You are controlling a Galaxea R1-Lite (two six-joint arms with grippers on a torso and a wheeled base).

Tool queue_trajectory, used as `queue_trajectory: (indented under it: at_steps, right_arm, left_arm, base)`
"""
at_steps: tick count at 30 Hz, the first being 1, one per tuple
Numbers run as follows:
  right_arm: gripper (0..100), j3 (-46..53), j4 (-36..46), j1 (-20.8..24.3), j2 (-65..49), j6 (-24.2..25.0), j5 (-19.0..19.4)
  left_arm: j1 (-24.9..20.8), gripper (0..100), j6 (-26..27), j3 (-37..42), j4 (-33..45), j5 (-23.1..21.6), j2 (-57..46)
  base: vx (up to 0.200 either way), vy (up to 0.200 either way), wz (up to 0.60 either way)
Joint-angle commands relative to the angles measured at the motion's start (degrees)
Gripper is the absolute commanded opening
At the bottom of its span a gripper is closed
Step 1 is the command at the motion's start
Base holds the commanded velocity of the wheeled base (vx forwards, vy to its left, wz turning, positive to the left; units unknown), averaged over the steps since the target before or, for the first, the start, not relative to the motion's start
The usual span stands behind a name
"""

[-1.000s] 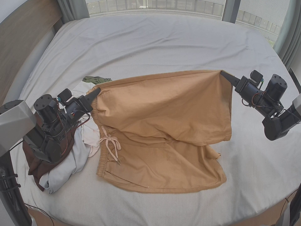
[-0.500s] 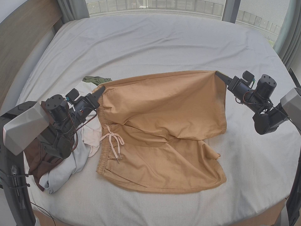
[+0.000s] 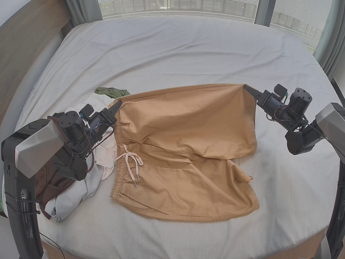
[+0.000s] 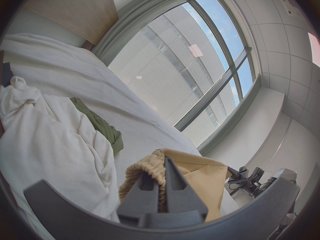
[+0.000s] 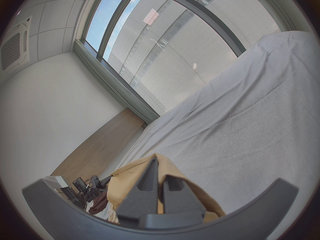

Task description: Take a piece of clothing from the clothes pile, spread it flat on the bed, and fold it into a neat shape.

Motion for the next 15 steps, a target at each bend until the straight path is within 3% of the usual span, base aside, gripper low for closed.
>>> queue_trajectory:
  at_steps: [1, 5, 6, 13, 15]
  right_arm:
    - [0, -0.9, 0.0, 0.1, 1.1, 0.0, 0.0]
    - [0, -2.7, 0.0, 0.1, 1.5, 0.1, -0.3]
    - [100, -2.9, 0.0, 0.1, 1.6, 0.1, -0.4]
    - [100, 1.1, -1.7, 0.0, 1.2, -1.7, -0.5]
    - [100, 4.7, -2.2, 0.0, -0.2, -4.7, -0.5]
  left_arm:
    - [0.0, 100, -0.1, -0.2, -0.1, 0.0, 0.4]
    - [0.1, 100, -0.2, -0.4, -0.1, 0.0, 0.4]
    - [0.2, 100, -0.2, -0.4, -0.1, 0.0, 0.4]
    - [0.6, 100, 0.0, -0.1, -0.1, 1.5, 0.4]
    - [0.7, 100, 0.1, 0.6, -0.1, 2.0, 0.0]
  base:
    - [0.0, 0.0, 0.0]
    - [0.0, 0.0, 0.0]
    - [0.0, 0.0, 0.0]
    - [0.0, 0.0, 0.0]
    - [0.0, 0.0, 0.0]
